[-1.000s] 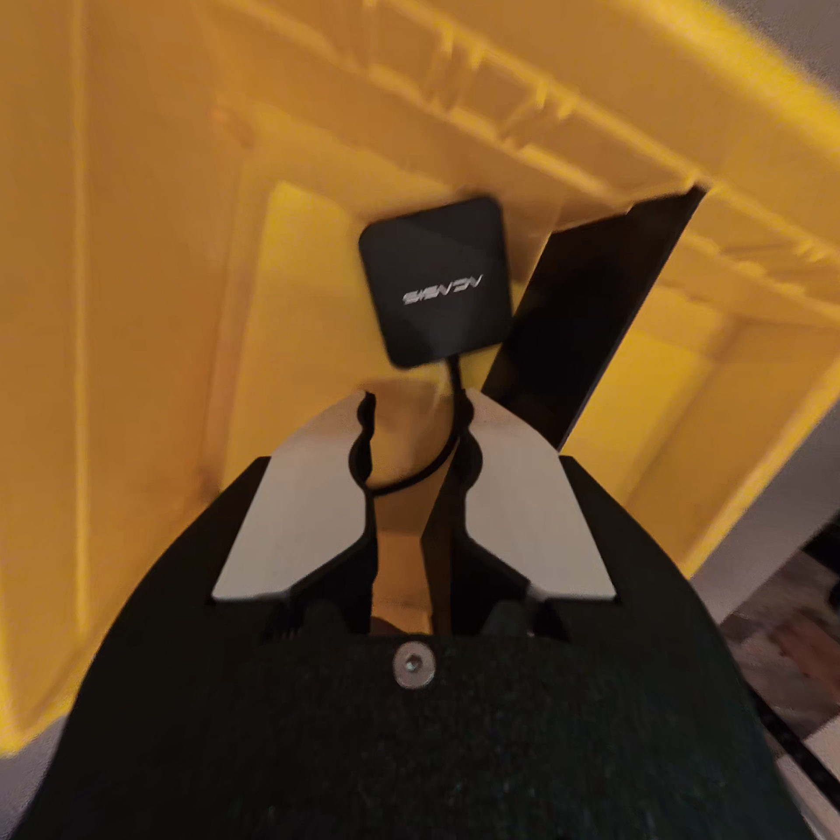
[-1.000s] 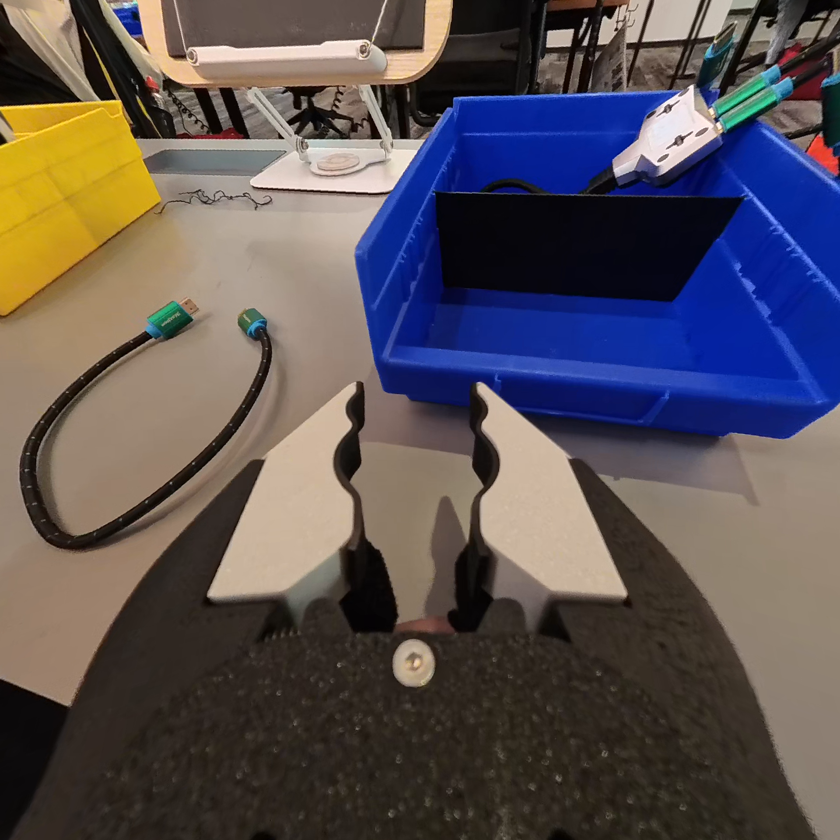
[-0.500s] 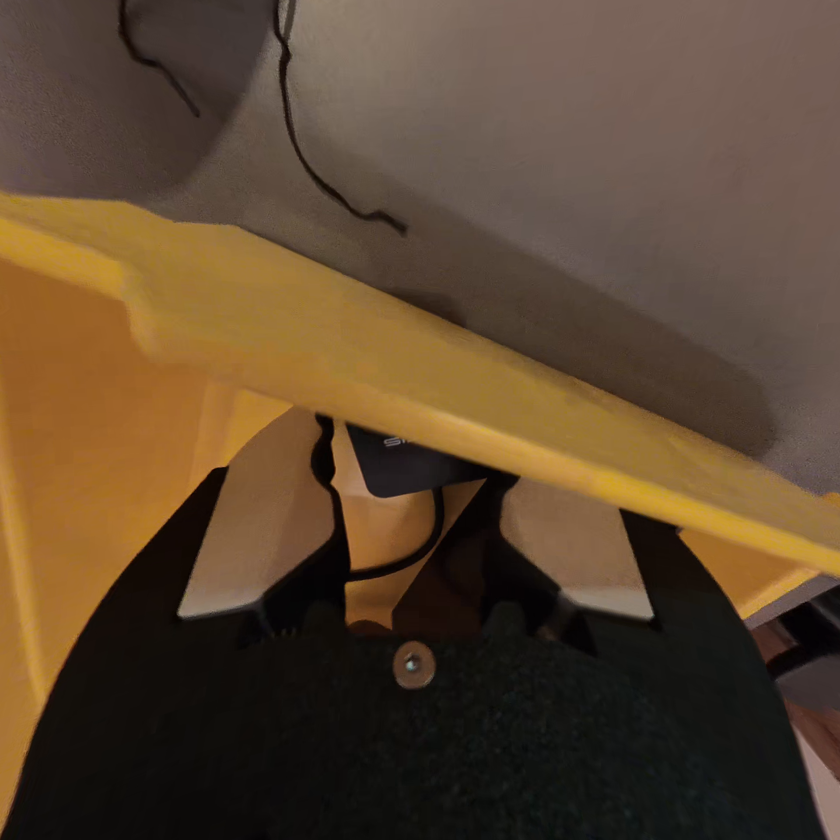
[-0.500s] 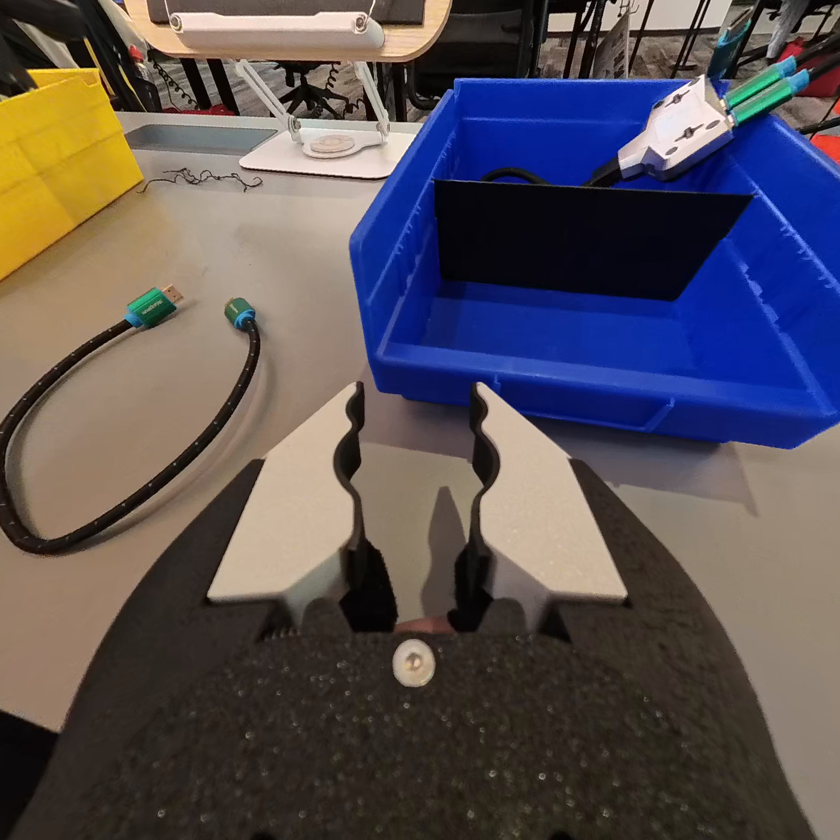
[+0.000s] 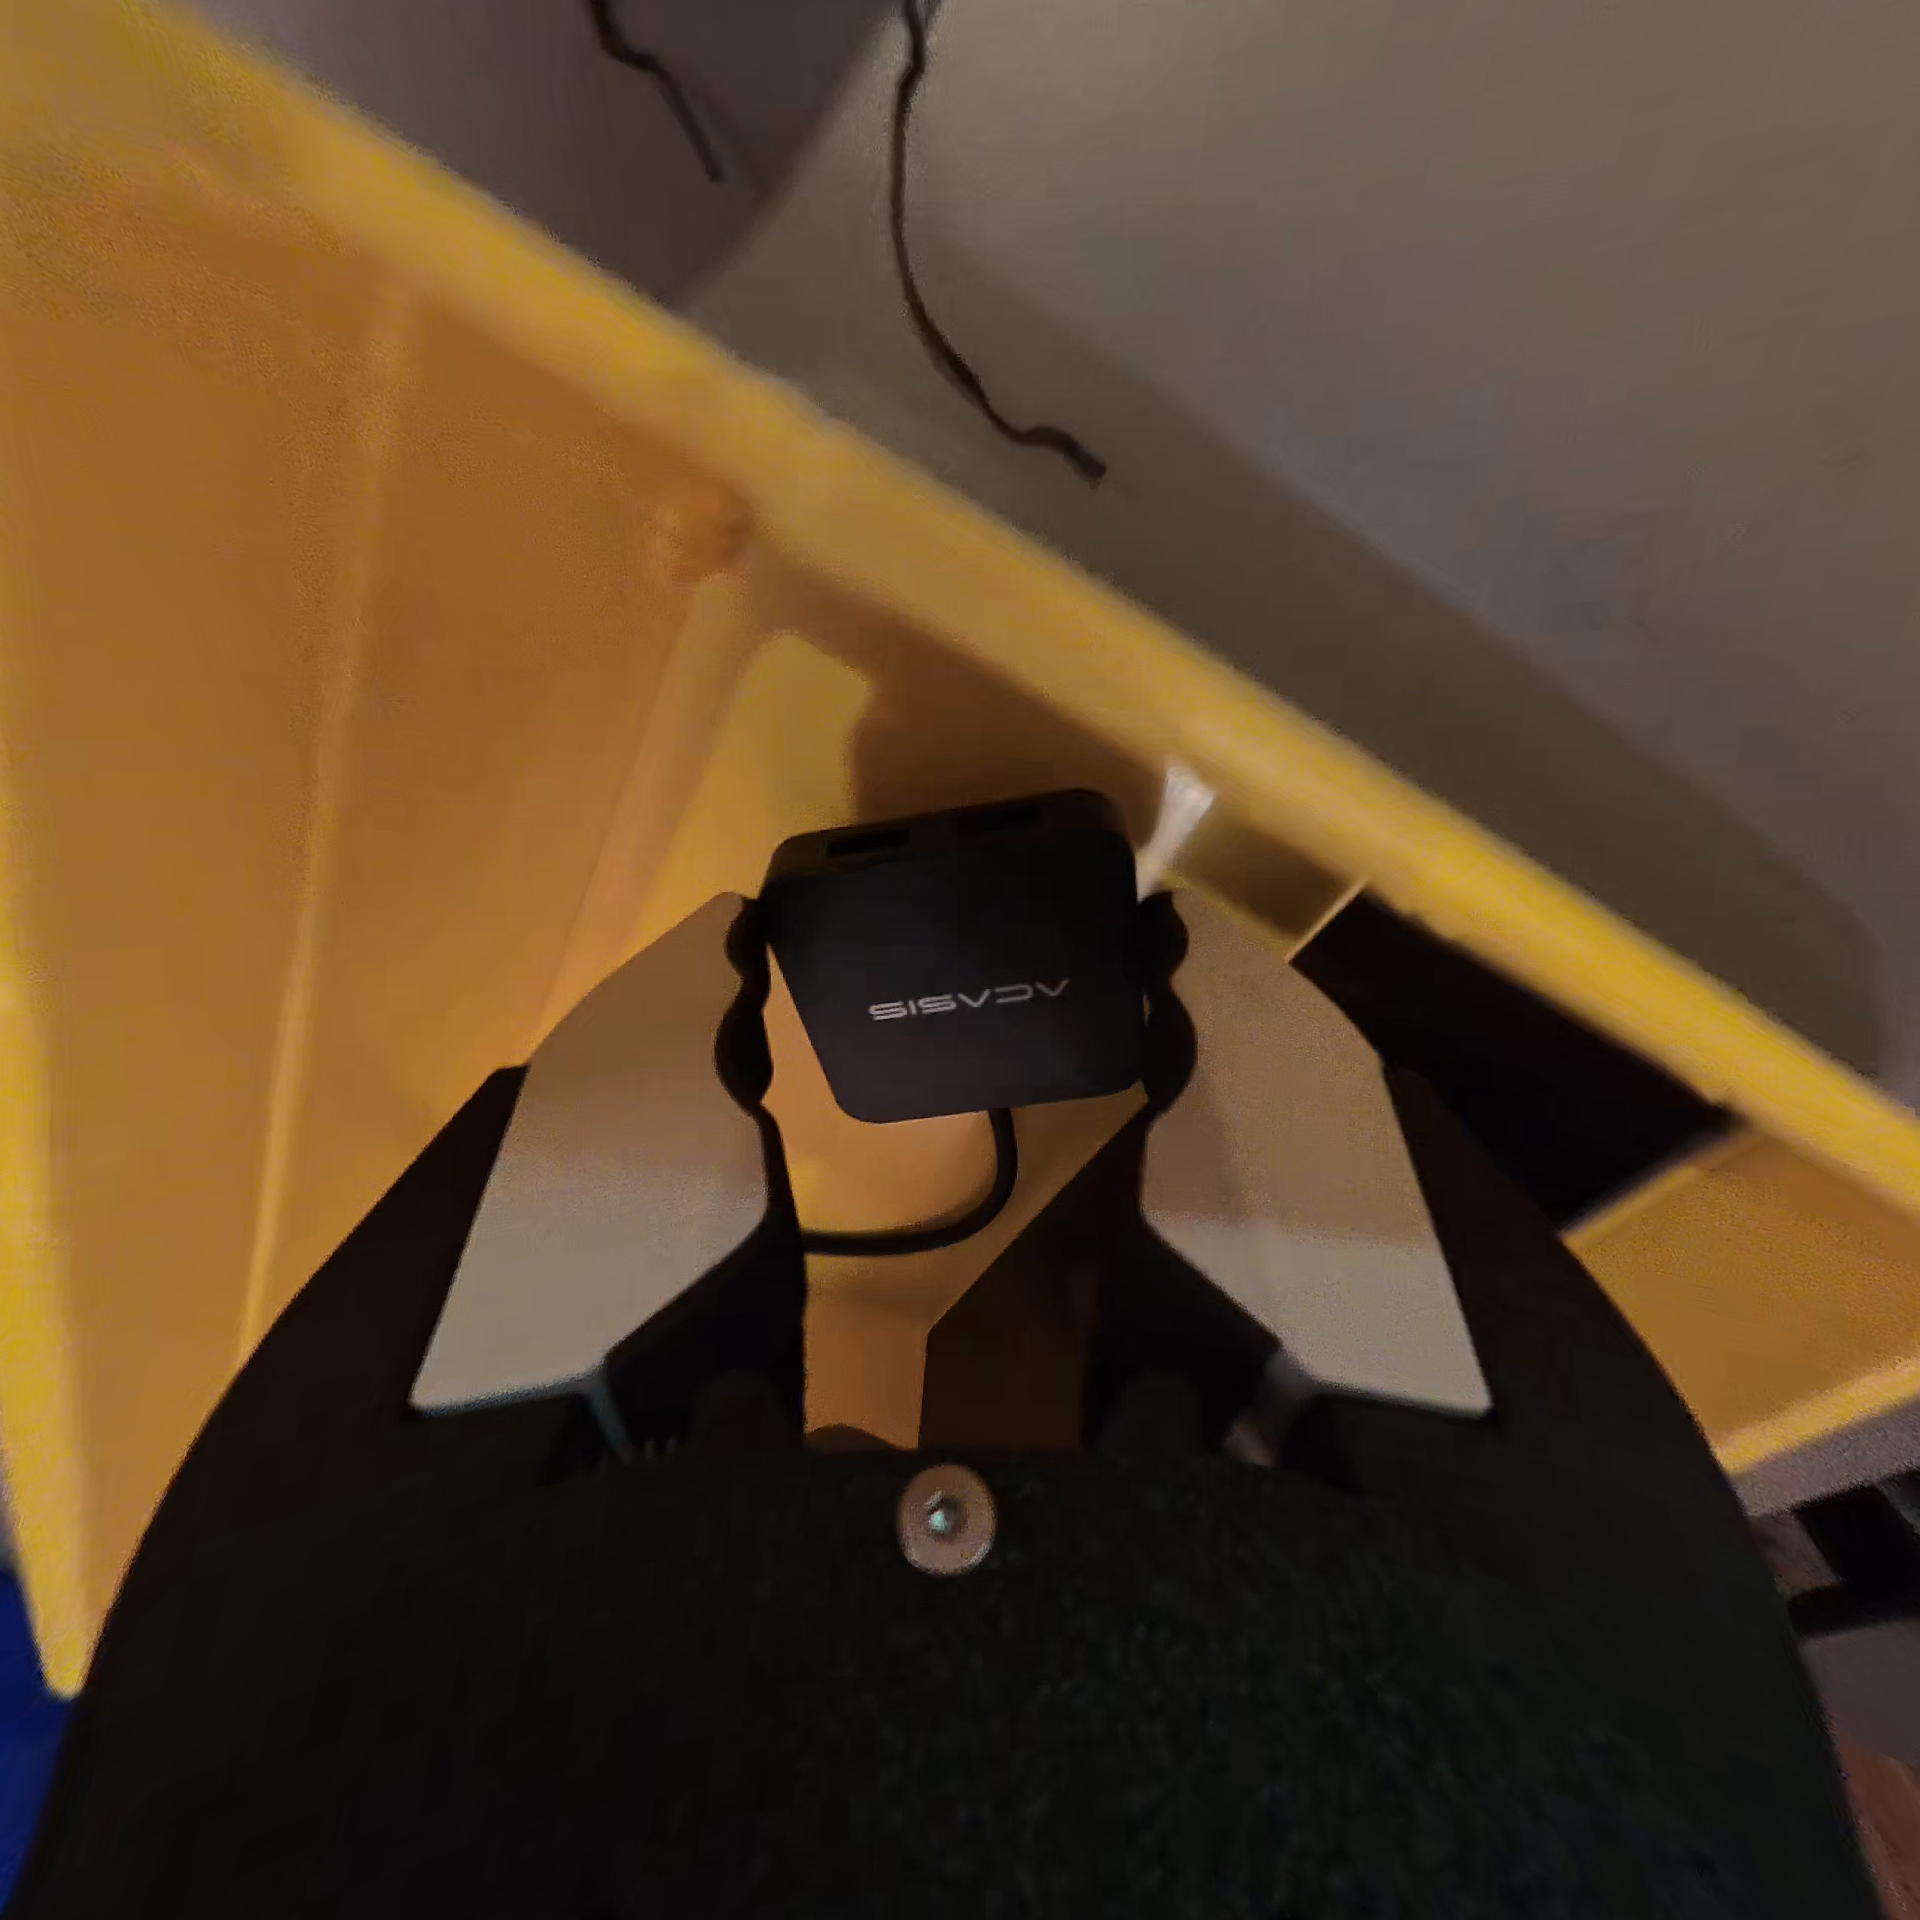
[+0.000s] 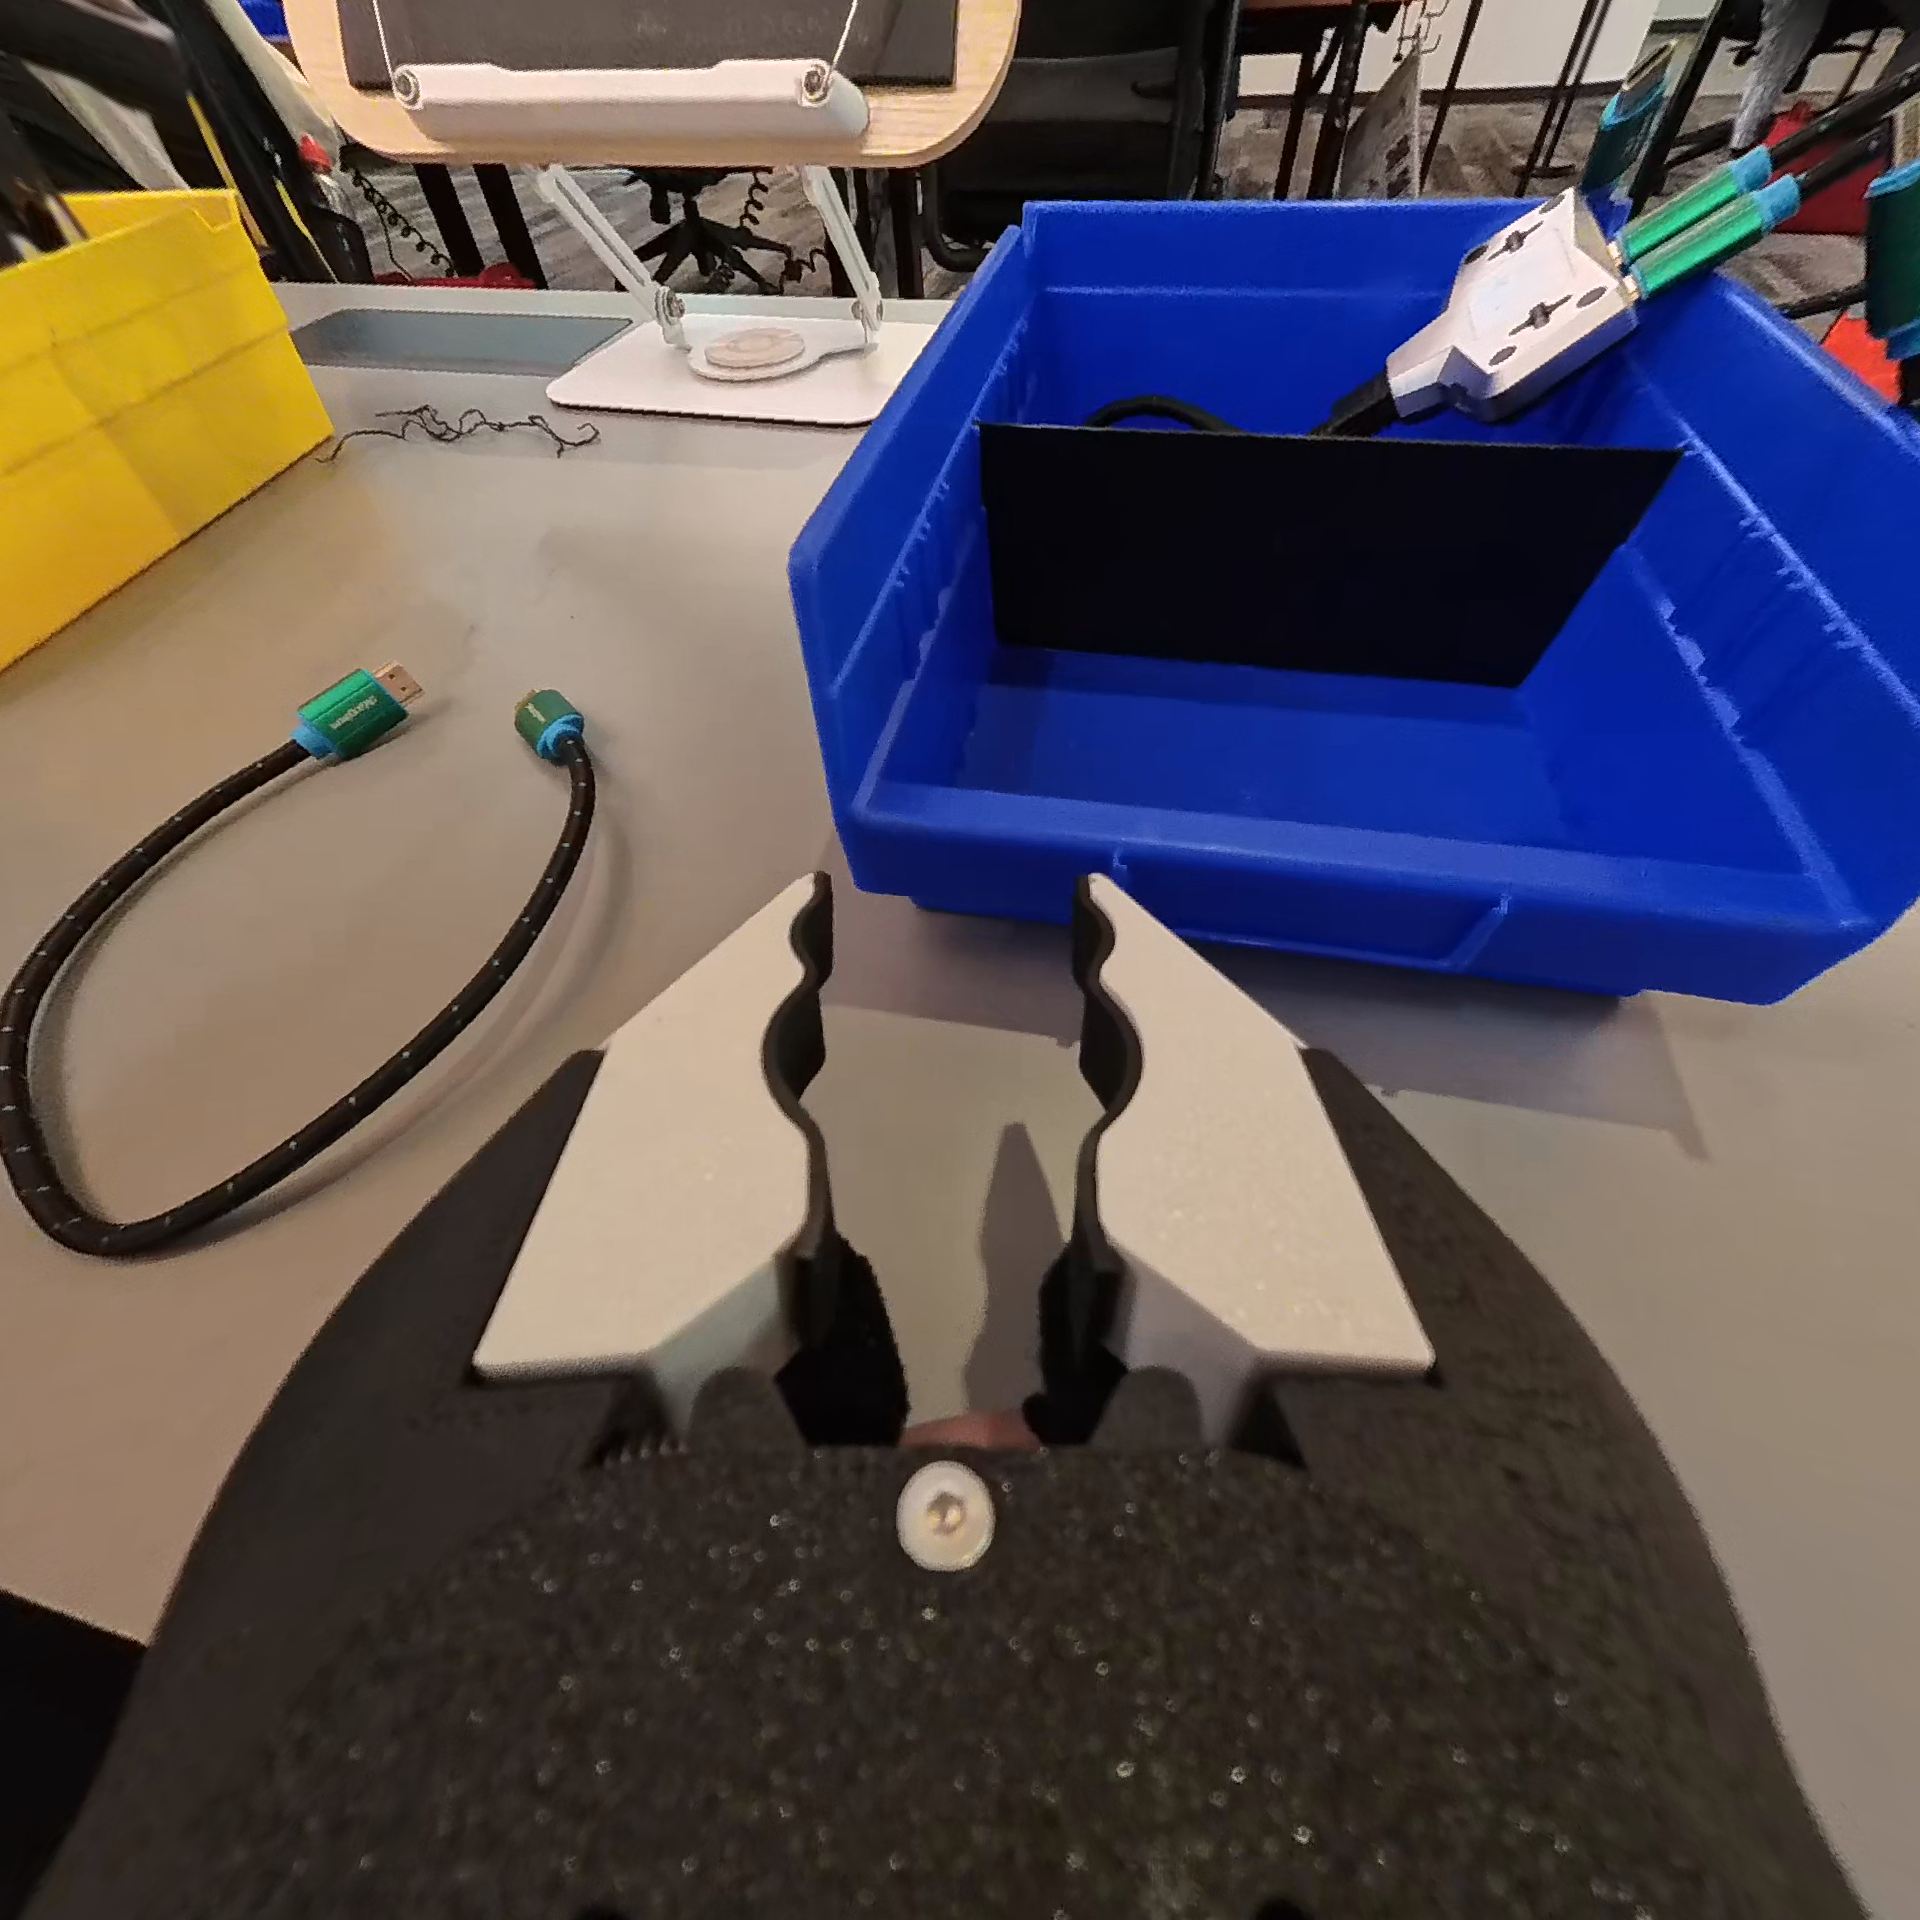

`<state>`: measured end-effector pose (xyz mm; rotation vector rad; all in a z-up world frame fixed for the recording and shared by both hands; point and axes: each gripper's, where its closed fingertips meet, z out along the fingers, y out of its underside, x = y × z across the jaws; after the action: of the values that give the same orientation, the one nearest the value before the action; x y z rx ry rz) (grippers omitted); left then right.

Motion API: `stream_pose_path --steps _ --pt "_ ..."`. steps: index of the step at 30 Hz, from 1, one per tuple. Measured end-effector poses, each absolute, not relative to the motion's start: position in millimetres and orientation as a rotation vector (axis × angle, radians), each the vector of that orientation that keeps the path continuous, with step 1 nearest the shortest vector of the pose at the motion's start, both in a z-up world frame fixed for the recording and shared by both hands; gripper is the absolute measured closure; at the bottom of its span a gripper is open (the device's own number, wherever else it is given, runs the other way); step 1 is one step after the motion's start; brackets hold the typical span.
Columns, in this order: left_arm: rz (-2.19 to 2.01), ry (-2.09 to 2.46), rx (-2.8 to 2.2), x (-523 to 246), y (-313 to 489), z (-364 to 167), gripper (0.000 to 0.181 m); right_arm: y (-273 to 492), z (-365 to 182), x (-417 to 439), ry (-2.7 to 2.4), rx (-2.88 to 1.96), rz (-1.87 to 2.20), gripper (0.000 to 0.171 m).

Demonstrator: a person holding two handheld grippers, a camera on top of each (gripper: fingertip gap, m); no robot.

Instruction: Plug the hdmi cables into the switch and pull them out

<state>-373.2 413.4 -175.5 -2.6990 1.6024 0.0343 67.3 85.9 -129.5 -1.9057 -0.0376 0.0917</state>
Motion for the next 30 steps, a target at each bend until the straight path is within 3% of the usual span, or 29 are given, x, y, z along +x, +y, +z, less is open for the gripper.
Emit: stream_pose_path --steps 1,7,8,13,17,21,26,30 --pt "-0.008 1.592 -2.709 -375 414 -168 0.112 86 -129 67 -0.036 -1.903 0.095 0.126" --pt "-0.292 1.768 -2.591 -374 396 -94 0.114 88 -119 53 -0.087 -1.859 0.103 0.126" --pt "-0.261 1.798 -2.517 -373 400 -76 0.181 89 -116 47 -0.113 -1.842 0.102 0.126" --pt "-0.335 1.842 -2.338 -348 384 -2 0.181 95 -98 -4 -0.288 -1.75 0.151 0.125" --pt "-0.295 1.836 -2.363 -346 373 -13 0.181 94 -97 -26 -0.36 -1.747 0.145 0.125" --pt "-0.239 1.772 -2.495 -362 373 -65 0.166 86 -101 -22 -0.35 -1.75 0.144 0.125" --pt "-0.111 1.517 -2.72 -373 393 -133 0.111 84 -108 -3 -0.289 -1.783 0.136 0.126" --pt "-0.01 1.368 -2.81 -370 406 -155 0.098 88 -112 1 -0.249 -1.807 0.161 0.126"
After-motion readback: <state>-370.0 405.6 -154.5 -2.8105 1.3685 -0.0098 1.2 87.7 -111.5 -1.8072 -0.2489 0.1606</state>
